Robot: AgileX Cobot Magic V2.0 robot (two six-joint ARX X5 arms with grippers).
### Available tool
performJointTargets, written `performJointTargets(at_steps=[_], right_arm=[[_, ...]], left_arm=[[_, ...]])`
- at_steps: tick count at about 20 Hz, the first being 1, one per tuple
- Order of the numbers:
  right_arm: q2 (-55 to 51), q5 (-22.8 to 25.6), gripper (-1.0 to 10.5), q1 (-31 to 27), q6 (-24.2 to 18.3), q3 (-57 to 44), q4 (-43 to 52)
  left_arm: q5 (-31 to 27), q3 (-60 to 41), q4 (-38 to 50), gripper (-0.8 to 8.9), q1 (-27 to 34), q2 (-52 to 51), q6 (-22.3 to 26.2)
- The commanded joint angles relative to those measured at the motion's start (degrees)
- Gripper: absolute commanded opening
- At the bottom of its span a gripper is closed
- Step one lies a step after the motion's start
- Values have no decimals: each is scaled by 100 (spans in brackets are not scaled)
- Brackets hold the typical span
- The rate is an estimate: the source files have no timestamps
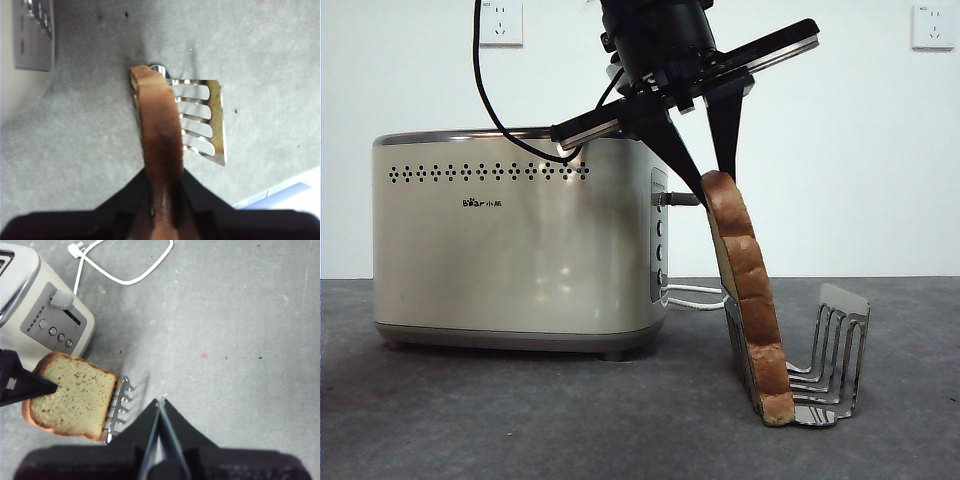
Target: Pick up a slice of bread from the rack,put the bread on the toaster,press the button
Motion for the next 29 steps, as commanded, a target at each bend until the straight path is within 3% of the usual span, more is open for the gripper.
performJointTargets(at_steps=[1,13,20,23,25,27,29], right_arm=[[-7,11,0,0,-81,13,-35],[-7,52,0,0,-98,13,-79],[-7,181,0,0,-96,13,-90],[-7,181,0,0,-76,13,-90],[-7,181,0,0,-63,13,-90],[-7,179,0,0,61,13,-92],[-7,179,0,0,164,13,-118]], left_arm=[[-17,-7,-31,-5,-31,50,227],[-52,-7,7,-5,-59,-474,313],[98,-7,-26,-5,-162,-1558,1086],[1161,-7,-44,-4,-155,-2197,2238],[1768,-4,-216,-4,-105,-2601,3379],[1757,-4,-518,-4,-83,-2992,4905],[1556,-7,-977,-3,-83,-3303,6758]])
